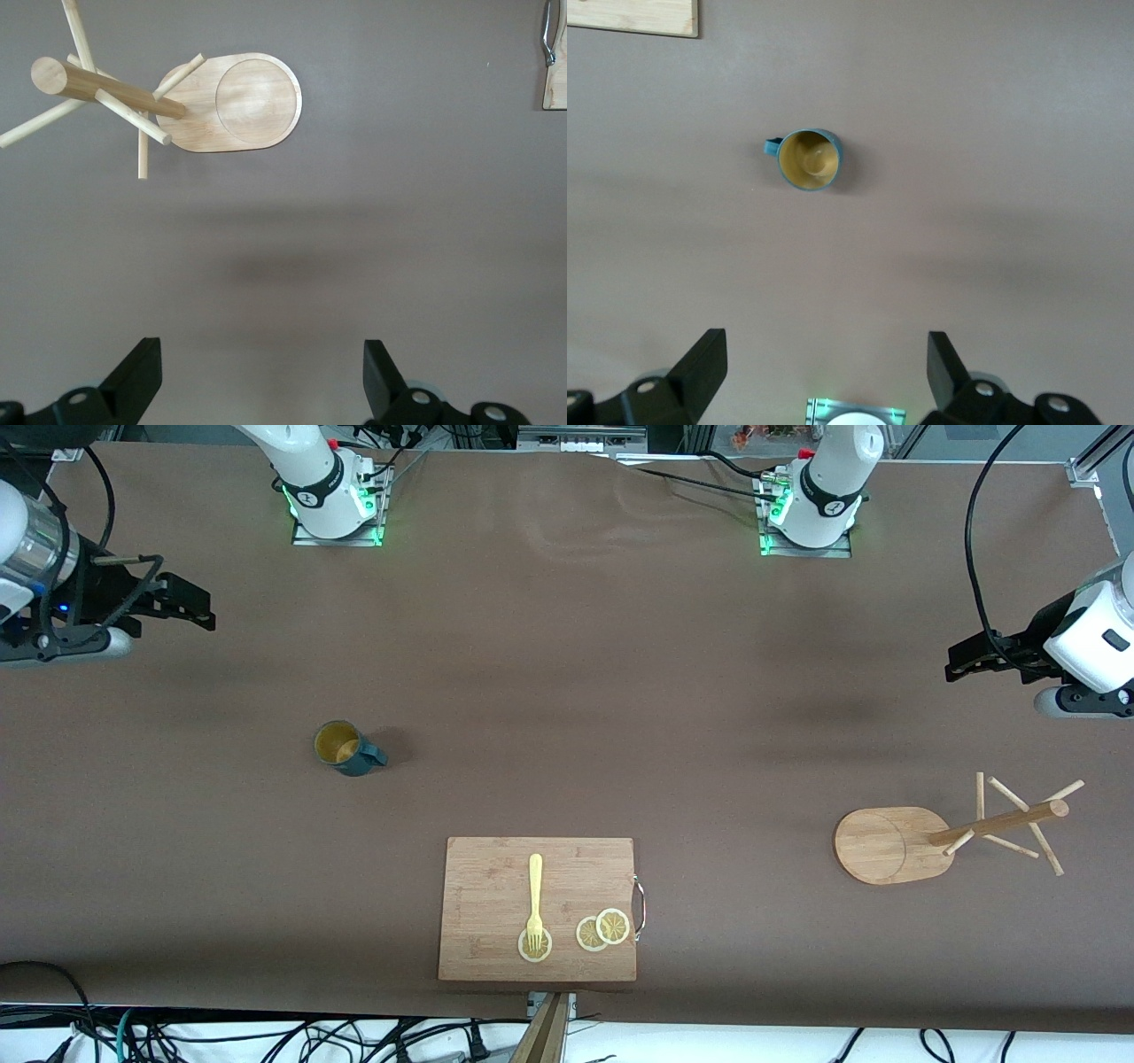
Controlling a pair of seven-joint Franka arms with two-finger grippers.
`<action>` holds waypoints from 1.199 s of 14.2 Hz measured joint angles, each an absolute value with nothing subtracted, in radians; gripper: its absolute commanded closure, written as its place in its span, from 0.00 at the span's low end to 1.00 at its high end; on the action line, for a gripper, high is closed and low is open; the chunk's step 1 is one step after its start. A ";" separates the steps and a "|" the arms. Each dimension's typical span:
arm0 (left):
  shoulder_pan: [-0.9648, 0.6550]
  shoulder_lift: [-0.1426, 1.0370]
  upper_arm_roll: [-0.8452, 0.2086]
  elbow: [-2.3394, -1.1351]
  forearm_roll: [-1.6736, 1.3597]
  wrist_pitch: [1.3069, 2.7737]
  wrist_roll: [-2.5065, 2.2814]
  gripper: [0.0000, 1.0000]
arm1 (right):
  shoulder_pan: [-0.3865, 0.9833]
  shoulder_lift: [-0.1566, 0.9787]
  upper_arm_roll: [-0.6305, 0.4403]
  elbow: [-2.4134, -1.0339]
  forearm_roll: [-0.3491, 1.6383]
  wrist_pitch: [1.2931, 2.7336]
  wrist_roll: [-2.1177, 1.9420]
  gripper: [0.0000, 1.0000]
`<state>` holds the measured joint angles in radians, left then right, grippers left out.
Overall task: Pass cup and hang on rack
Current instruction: 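Move the right gripper toward the teal mug, then close the right gripper on the teal mug's rim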
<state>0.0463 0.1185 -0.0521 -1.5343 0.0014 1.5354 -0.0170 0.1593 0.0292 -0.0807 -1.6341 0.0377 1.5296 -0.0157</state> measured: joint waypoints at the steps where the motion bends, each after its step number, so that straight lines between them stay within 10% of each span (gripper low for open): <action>1: 0.046 0.119 -0.052 -1.535 0.001 1.535 -0.017 0.00 | 0.159 0.031 -0.082 -1.668 0.037 1.566 -0.016 0.00; 8: 0.046 0.119 -0.052 -1.536 0.001 1.535 -0.017 0.00 | 0.159 0.096 -0.086 -1.959 0.037 1.953 -0.011 0.00; 17: 0.046 0.119 -0.052 -1.533 0.001 1.536 -0.017 0.00 | 0.174 0.318 -0.079 -1.989 0.037 2.189 0.037 0.01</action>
